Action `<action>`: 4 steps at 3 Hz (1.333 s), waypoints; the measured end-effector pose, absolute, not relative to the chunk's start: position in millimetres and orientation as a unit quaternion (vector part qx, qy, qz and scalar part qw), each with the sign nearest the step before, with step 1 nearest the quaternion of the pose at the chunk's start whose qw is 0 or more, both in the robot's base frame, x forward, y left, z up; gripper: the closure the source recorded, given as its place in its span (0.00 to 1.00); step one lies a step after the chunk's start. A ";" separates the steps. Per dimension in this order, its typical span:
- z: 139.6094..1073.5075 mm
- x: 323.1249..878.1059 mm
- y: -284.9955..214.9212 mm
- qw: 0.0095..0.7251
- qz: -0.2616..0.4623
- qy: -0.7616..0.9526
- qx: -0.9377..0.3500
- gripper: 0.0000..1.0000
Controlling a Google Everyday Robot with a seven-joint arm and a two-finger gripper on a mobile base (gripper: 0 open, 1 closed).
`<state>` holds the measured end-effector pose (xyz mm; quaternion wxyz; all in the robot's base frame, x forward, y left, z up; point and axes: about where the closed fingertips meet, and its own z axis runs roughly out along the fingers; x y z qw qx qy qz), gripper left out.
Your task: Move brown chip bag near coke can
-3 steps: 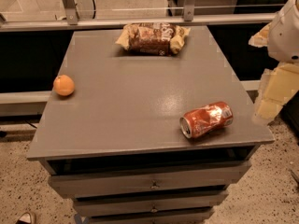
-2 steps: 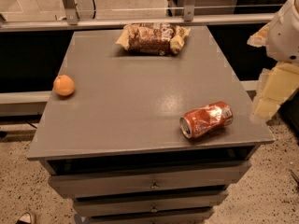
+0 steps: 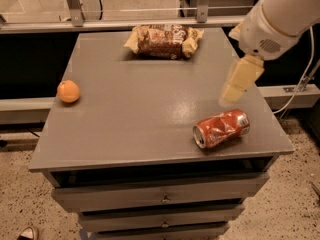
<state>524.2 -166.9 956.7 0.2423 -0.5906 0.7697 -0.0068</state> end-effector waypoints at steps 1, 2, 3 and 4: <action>954.7 598.8 -136.6 0.304 -0.011 0.763 -0.570 0.00; 948.2 664.7 -113.5 0.353 -0.011 0.765 -0.539 0.00; 928.1 733.7 -99.4 0.380 -0.005 0.788 -0.483 0.00; 906.3 770.2 -95.6 0.381 0.006 0.809 -0.448 0.00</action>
Offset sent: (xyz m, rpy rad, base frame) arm 0.2183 0.0764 -0.0139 0.2401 -0.2676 -0.1438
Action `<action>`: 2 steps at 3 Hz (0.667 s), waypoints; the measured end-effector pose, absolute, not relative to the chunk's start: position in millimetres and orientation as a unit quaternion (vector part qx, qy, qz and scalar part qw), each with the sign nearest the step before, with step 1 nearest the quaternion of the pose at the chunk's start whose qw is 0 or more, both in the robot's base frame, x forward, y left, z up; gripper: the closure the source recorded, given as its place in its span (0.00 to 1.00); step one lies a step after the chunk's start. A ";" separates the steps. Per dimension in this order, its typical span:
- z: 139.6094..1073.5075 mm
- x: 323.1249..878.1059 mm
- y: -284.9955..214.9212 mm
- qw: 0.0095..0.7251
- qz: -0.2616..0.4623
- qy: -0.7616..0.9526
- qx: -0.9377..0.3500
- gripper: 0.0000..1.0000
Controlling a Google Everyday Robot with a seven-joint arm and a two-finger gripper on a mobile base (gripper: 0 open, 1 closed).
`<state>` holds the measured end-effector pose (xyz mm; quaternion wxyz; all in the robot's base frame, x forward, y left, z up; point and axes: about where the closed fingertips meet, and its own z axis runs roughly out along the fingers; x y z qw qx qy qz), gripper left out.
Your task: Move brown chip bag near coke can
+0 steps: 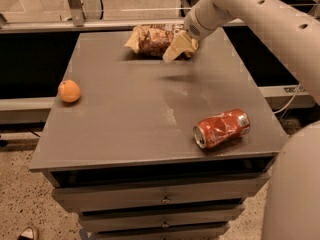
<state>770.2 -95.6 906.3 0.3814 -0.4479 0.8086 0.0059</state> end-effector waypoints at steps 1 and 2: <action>889.1 801.6 -99.1 0.381 0.009 0.823 -0.420 0.00; 876.8 822.1 -102.8 0.384 0.012 0.831 -0.403 0.18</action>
Offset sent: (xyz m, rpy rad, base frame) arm 0.0774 -0.0162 -0.0362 0.0743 0.0120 -0.1308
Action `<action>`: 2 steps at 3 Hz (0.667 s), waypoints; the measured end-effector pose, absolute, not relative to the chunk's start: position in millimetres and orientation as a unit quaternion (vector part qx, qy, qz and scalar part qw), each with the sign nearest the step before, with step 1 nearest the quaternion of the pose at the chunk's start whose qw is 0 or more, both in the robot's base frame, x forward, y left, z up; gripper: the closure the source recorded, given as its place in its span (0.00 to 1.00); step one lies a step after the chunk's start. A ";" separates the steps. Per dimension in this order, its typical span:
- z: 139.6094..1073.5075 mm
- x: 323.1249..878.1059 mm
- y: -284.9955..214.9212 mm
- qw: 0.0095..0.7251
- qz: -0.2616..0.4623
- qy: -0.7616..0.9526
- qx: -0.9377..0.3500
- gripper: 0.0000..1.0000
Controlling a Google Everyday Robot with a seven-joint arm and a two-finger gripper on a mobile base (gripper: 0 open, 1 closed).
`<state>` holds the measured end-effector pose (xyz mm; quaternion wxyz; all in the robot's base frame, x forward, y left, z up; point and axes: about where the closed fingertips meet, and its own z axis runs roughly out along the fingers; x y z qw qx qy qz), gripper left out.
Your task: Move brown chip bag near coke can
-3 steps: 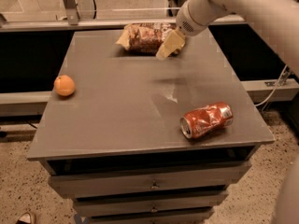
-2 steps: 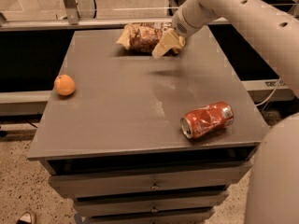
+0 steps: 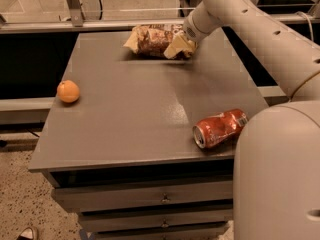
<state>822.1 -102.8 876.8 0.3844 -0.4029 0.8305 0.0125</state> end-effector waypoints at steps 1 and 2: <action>872.6 832.1 -102.7 0.390 0.015 0.830 -0.399 0.41; 883.2 832.1 -93.2 0.391 0.006 0.814 -0.429 0.72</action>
Offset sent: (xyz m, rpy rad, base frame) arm 0.0139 0.0095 0.0184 -0.0345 -0.0622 0.0984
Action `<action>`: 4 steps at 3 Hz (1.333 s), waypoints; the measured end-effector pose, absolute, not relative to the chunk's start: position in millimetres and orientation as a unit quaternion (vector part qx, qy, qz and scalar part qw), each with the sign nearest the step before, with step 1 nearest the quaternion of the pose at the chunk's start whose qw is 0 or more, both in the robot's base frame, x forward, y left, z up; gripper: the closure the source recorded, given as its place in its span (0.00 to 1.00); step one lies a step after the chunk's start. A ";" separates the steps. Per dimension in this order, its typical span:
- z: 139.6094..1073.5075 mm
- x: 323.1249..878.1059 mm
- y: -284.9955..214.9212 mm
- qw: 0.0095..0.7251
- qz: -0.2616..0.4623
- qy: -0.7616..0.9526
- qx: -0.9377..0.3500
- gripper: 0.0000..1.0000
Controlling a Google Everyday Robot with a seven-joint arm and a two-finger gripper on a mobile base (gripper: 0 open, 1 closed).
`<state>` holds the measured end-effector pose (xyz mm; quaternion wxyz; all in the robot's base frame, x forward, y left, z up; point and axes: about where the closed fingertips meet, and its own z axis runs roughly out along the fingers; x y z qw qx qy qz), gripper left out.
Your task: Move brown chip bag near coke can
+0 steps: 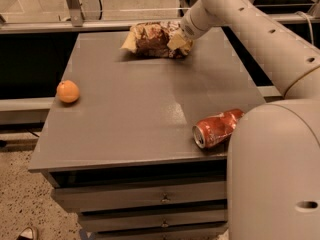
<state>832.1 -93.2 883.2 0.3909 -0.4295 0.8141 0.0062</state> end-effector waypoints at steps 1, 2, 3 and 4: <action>899.1 825.5 -86.1 0.382 -0.014 0.804 -0.455 0.96; 913.0 805.2 -79.7 0.365 -0.021 0.799 -0.477 1.00; 918.2 779.3 -87.8 0.336 -0.030 0.810 -0.479 1.00; 917.3 748.8 -110.7 0.311 -0.038 0.832 -0.457 1.00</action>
Offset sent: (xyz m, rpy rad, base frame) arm -0.0635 0.0184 0.0572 -0.1635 0.0286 0.1115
